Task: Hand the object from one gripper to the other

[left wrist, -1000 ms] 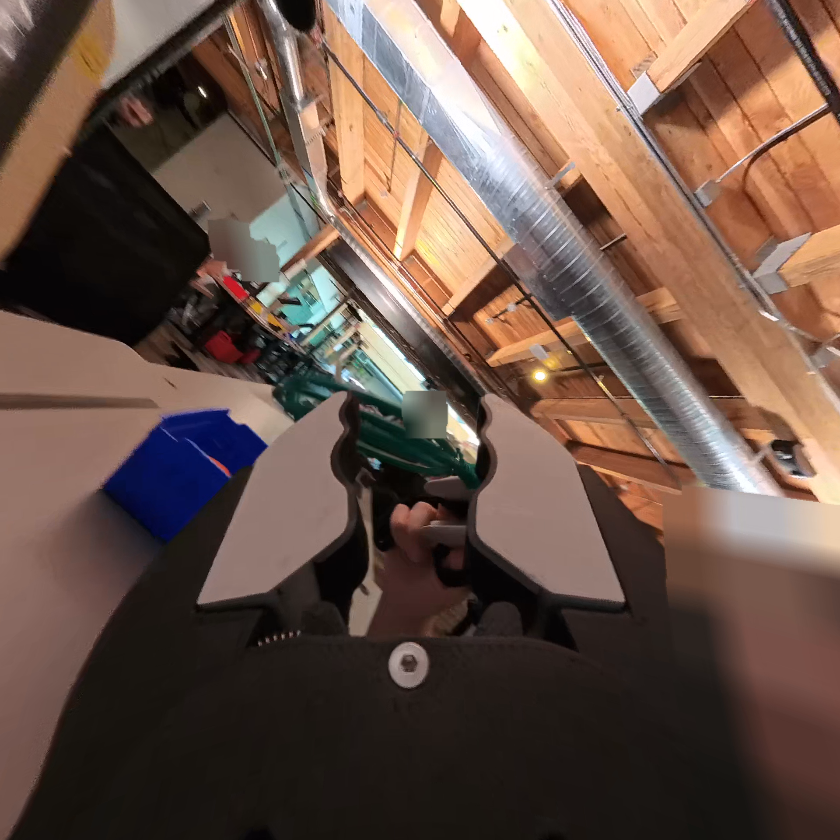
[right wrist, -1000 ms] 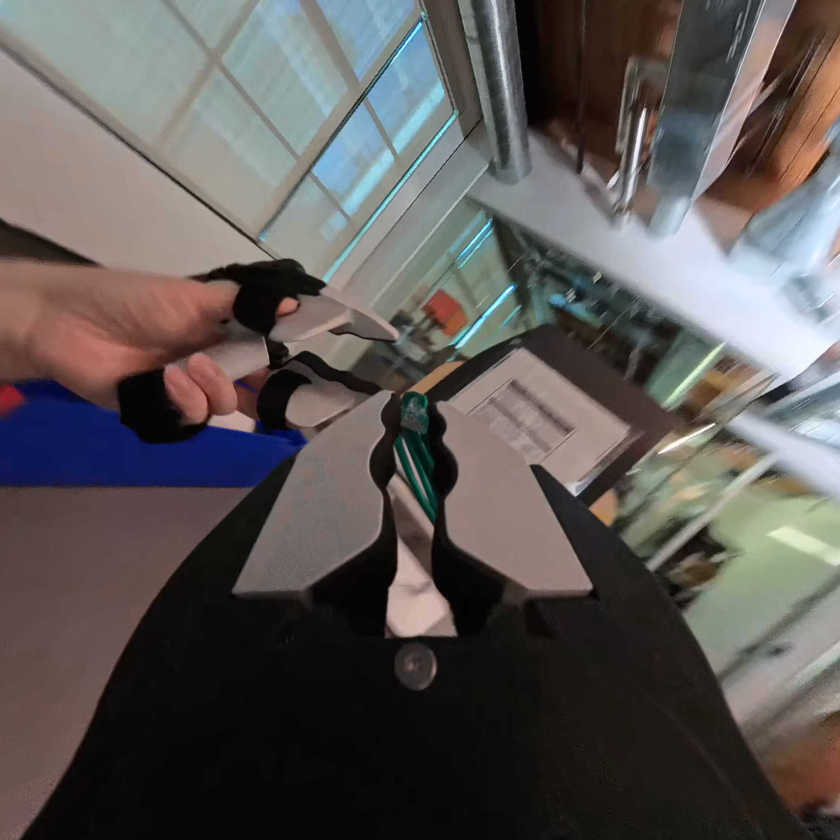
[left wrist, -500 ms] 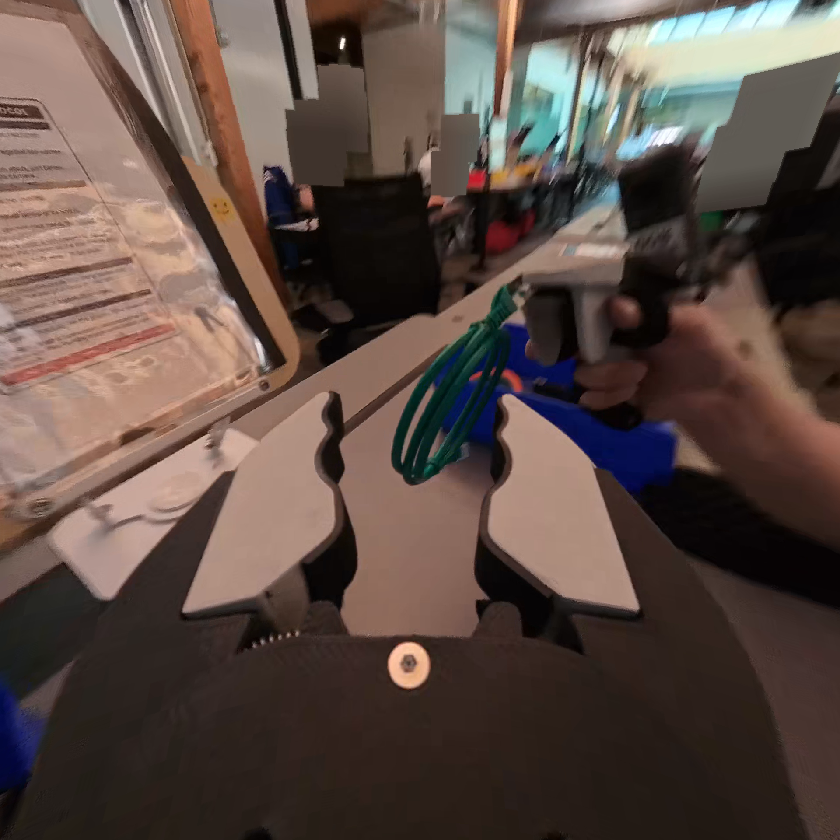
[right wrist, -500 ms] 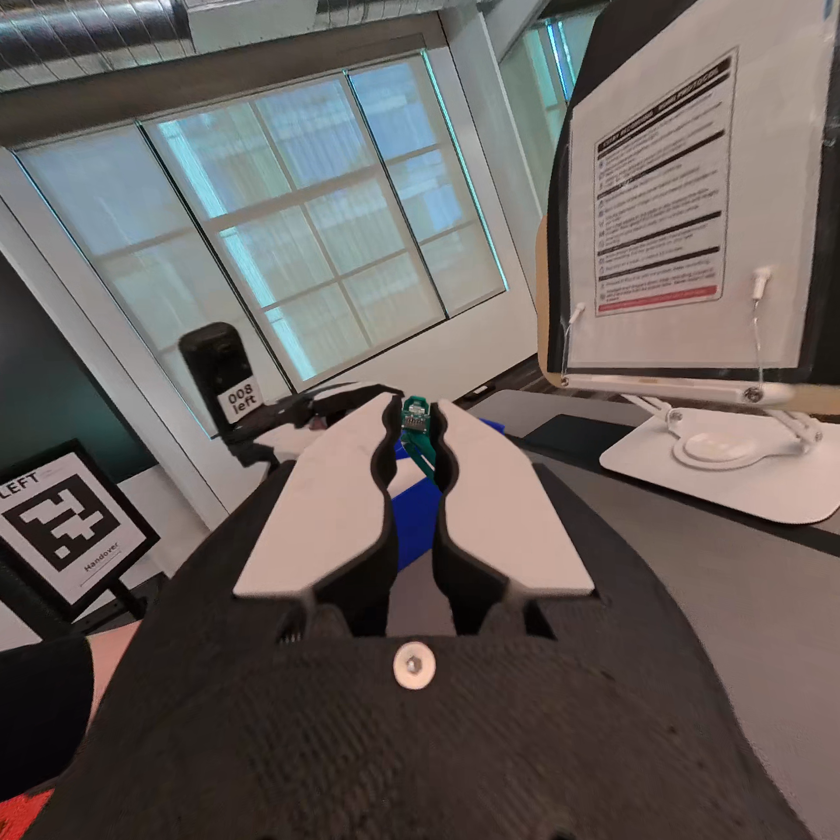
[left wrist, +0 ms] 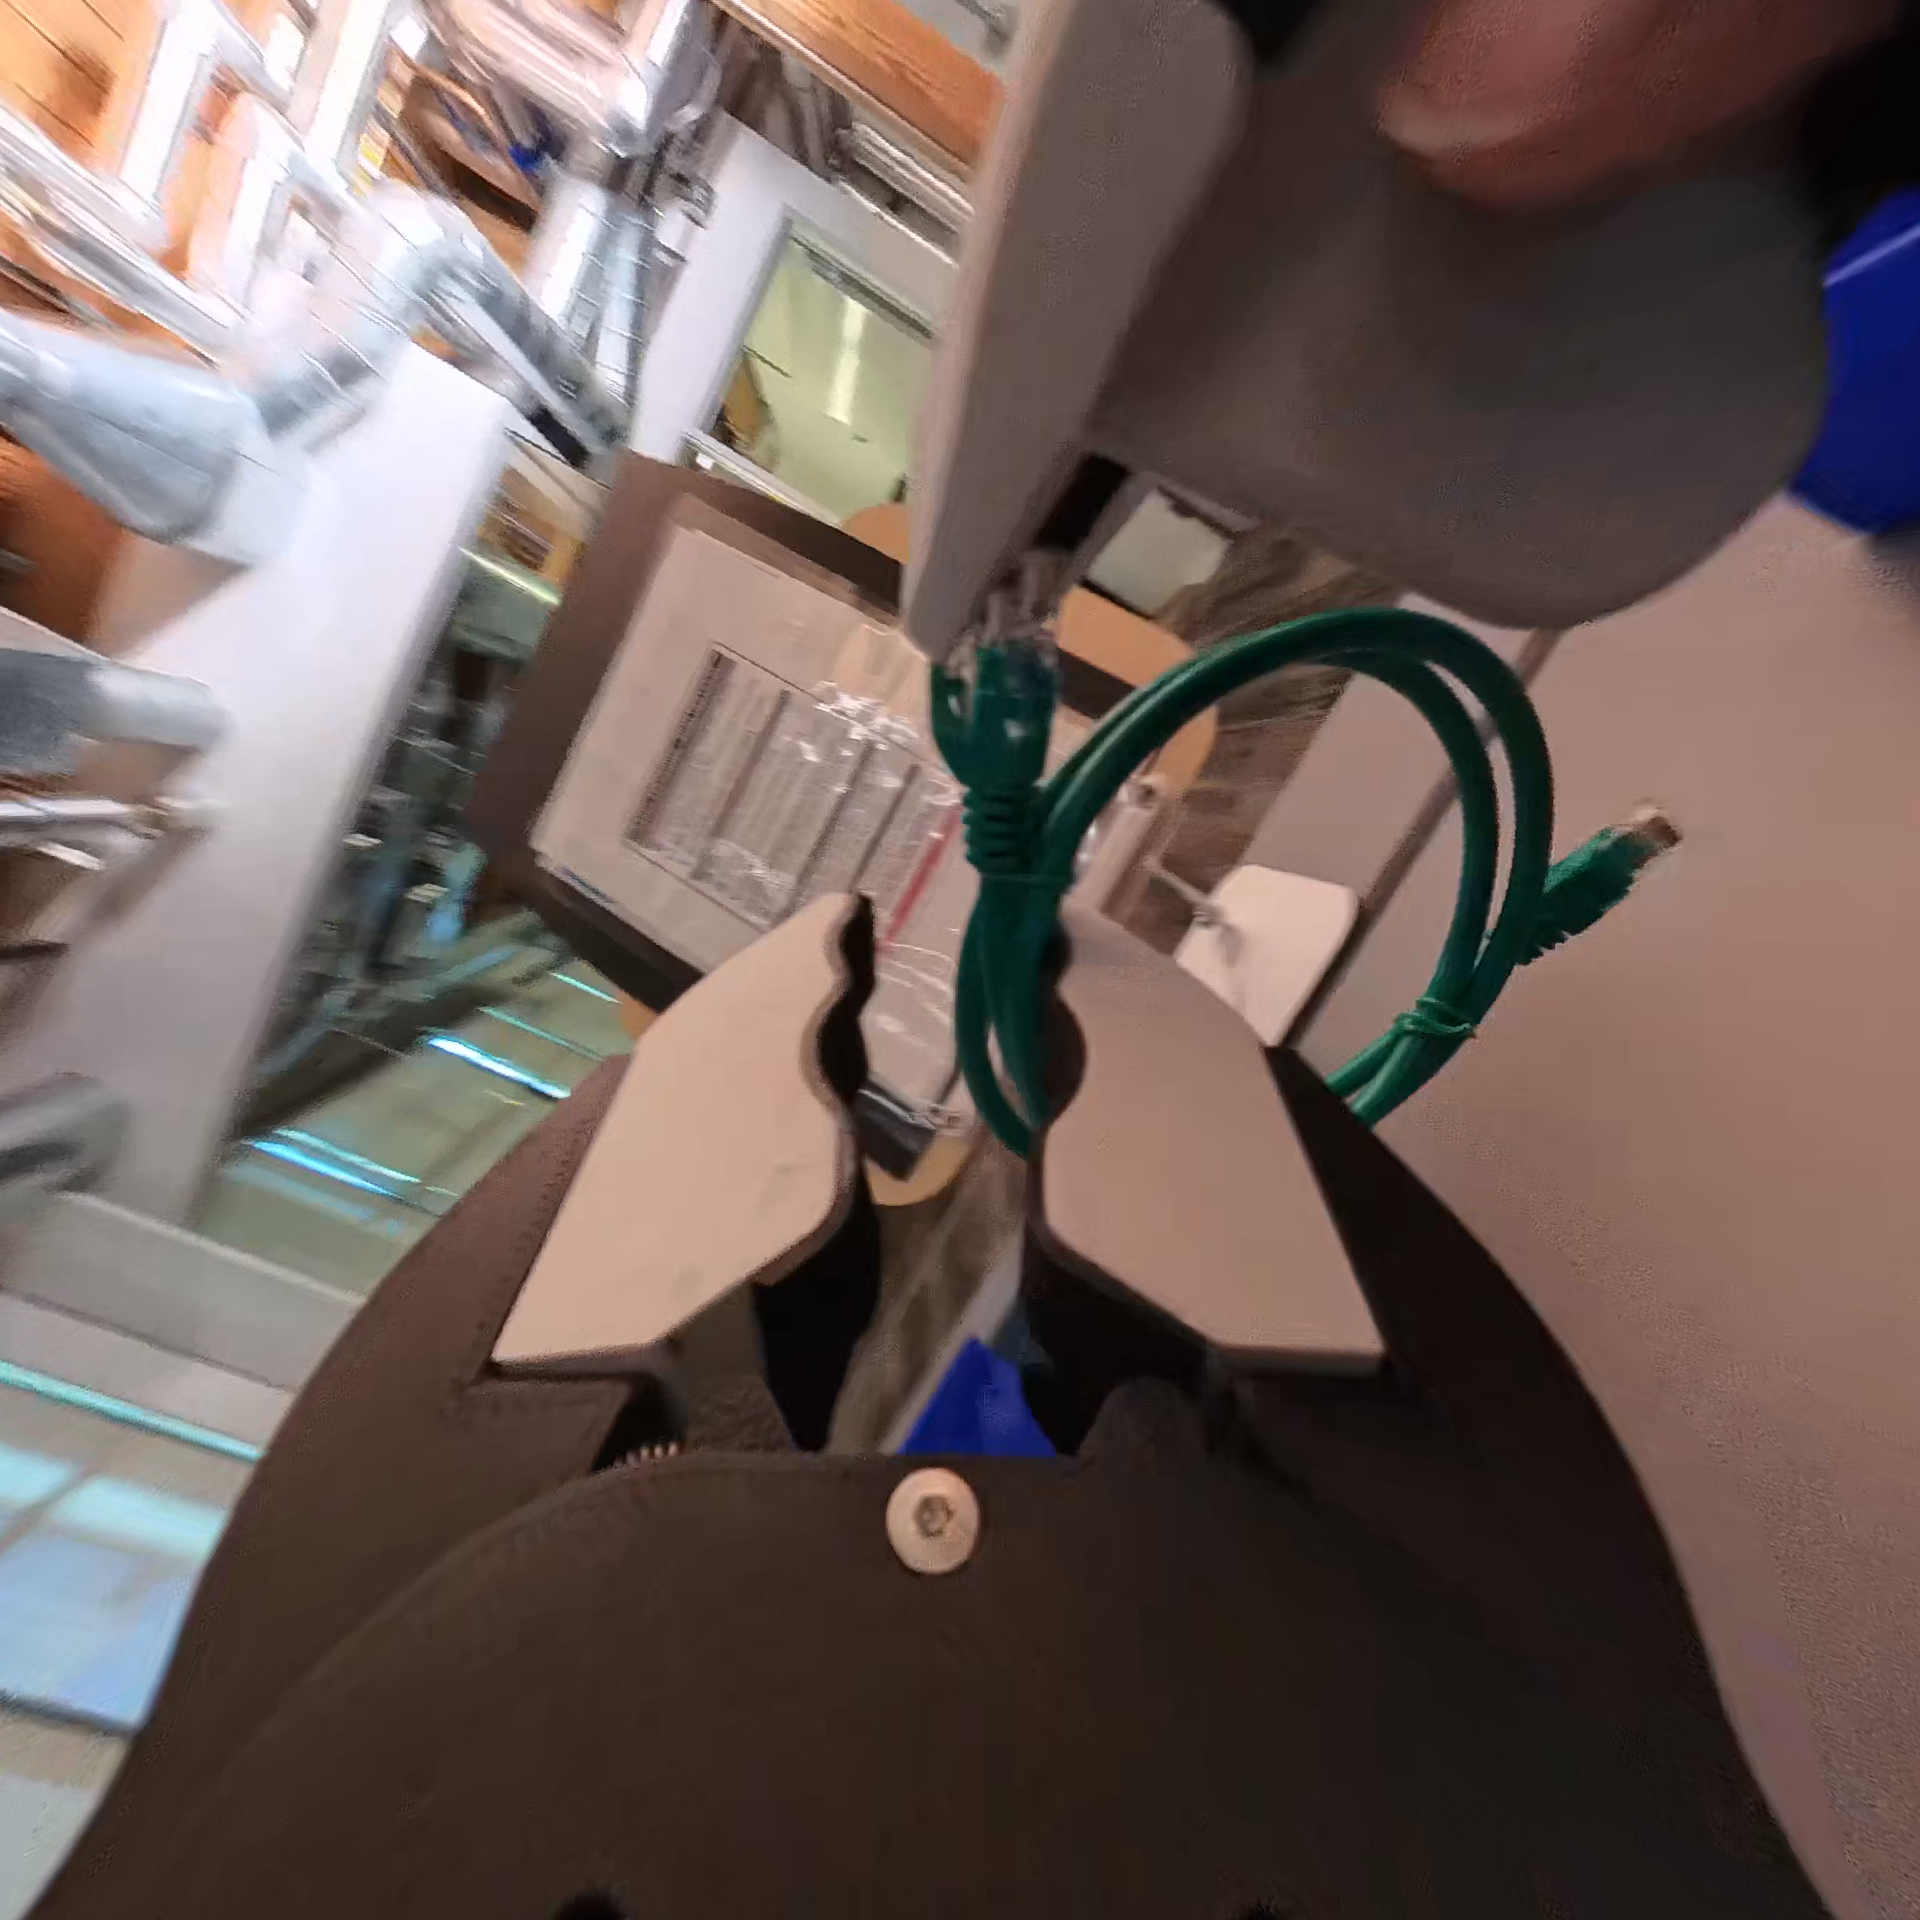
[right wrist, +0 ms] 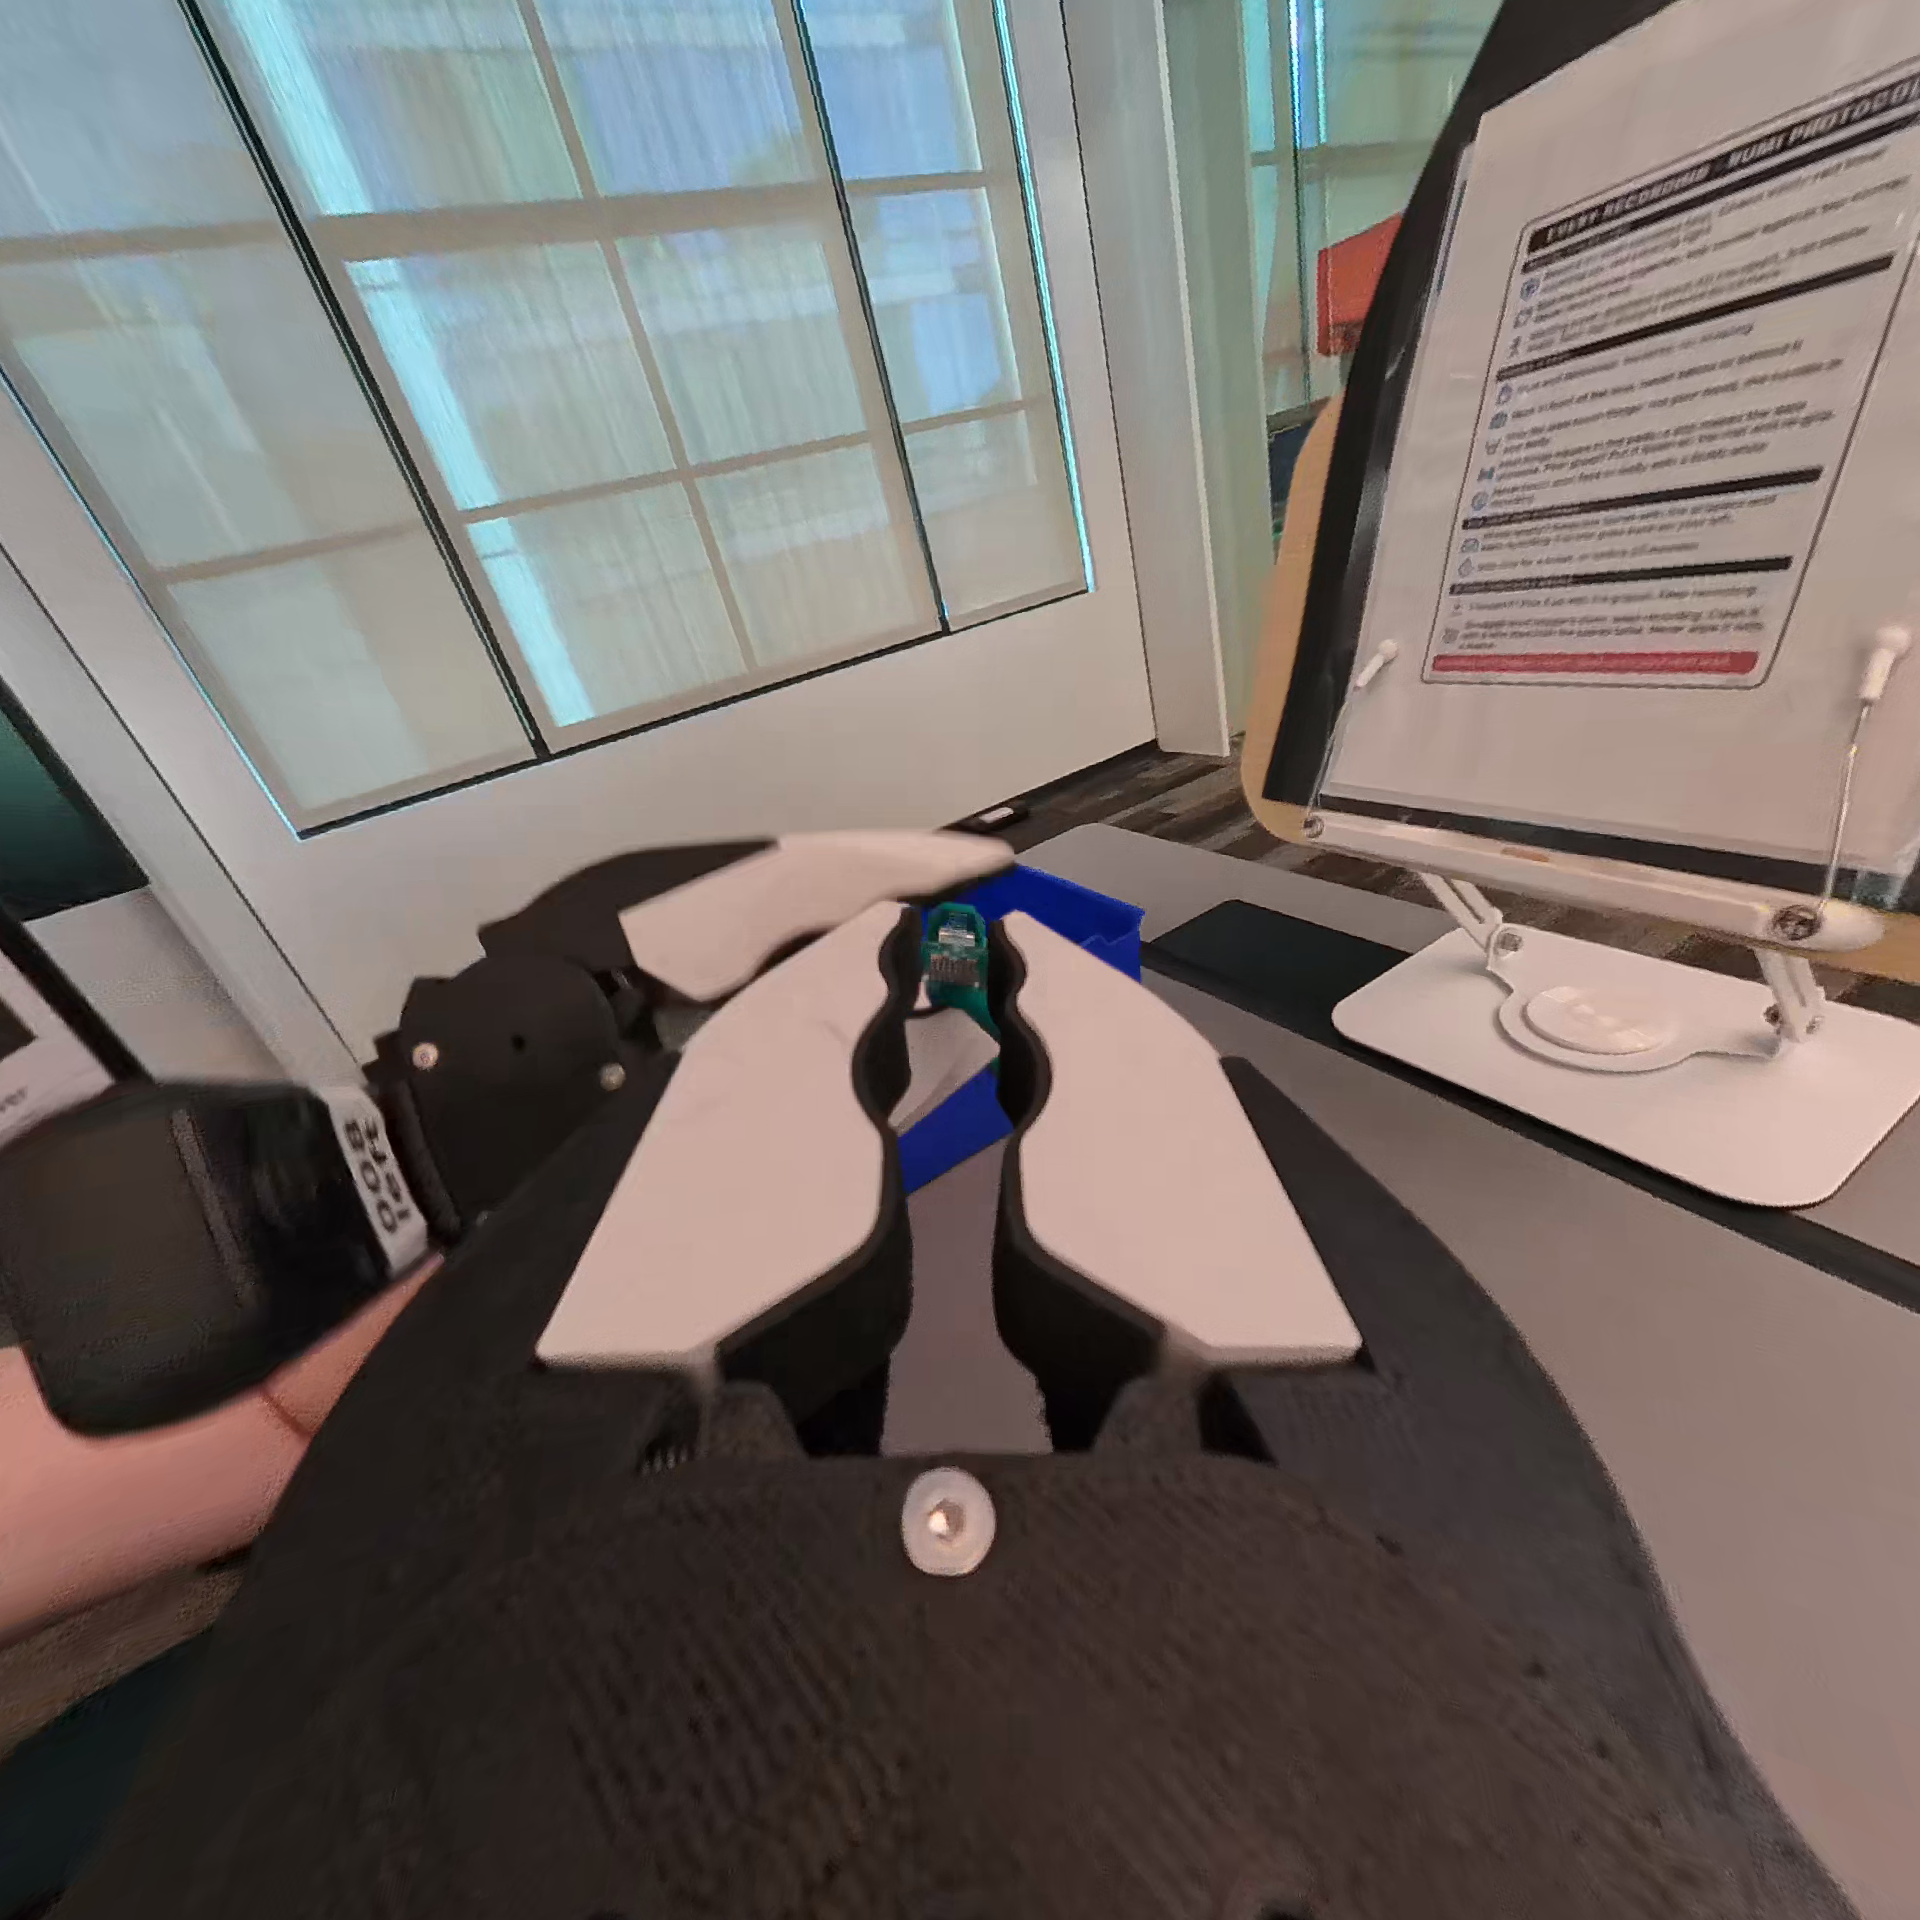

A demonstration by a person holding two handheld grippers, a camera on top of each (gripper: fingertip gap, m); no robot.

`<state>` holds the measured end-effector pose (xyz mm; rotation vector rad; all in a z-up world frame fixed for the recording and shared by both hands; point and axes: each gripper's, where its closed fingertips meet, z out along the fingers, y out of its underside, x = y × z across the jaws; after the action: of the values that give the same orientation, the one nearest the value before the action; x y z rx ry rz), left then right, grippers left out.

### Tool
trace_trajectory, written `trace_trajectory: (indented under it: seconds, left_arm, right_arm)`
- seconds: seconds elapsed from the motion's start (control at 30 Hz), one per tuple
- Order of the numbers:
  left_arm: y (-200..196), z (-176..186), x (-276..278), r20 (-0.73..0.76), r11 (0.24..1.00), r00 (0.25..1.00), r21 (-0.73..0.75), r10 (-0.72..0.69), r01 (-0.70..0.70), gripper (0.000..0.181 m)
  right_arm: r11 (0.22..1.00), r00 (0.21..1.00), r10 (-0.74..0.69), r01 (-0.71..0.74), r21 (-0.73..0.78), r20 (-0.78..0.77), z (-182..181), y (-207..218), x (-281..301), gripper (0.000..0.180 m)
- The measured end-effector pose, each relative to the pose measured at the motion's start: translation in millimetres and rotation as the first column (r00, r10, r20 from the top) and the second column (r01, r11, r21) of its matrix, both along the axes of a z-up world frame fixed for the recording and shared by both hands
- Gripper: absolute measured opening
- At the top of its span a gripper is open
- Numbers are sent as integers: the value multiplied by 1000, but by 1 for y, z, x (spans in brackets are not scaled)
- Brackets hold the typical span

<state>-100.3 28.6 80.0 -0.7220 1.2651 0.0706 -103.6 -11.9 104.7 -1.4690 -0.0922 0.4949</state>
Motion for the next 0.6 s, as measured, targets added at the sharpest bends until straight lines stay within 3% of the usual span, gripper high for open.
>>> trace_trajectory:
  seconds: [0.03, 0.1, 0.23, 0.3, 0.47, 0.53, 0.6]
  left_arm:
    - [-1, 2, -1, 12, 999, 1000, 50, 10, -10, 12]
    - [-2, 6, -2, 27, 997, 1000, 74, -1, -1, 9]
    - [-2, 25, -13, 121, 985, 986, -115, -111, 125, 7]
    - [-2, 41, -24, 207, 939, 961, -253, -182, 233, 7]
    - [-12, 62, -40, 347, 690, 868, -529, -356, 494, 7]
    - [-21, 61, -40, 379, 548, 827, -621, -416, 560, 7]
    - [-34, 52, -35, 389, 358, 786, -731, -480, 581, 7]
  right_arm:
    - [1000, 1000, -11, 11, 6, 1, 2, -1, -1, 12]
    - [999, 998, -23, 21, 38, 51, 8, -3, -5, 13]
    - [967, 986, -53, 10, 256, 160, 46, -25, -8, 37]
    - [930, 974, -65, -20, 367, 217, 66, -44, -6, 38]
    - [829, 901, -175, -84, 553, 398, 91, -81, 4, 35]
    - [792, 806, -293, -97, 603, 515, 88, -85, 3, 36]
    - [752, 634, -435, -134, 645, 639, 78, -86, -8, 39]
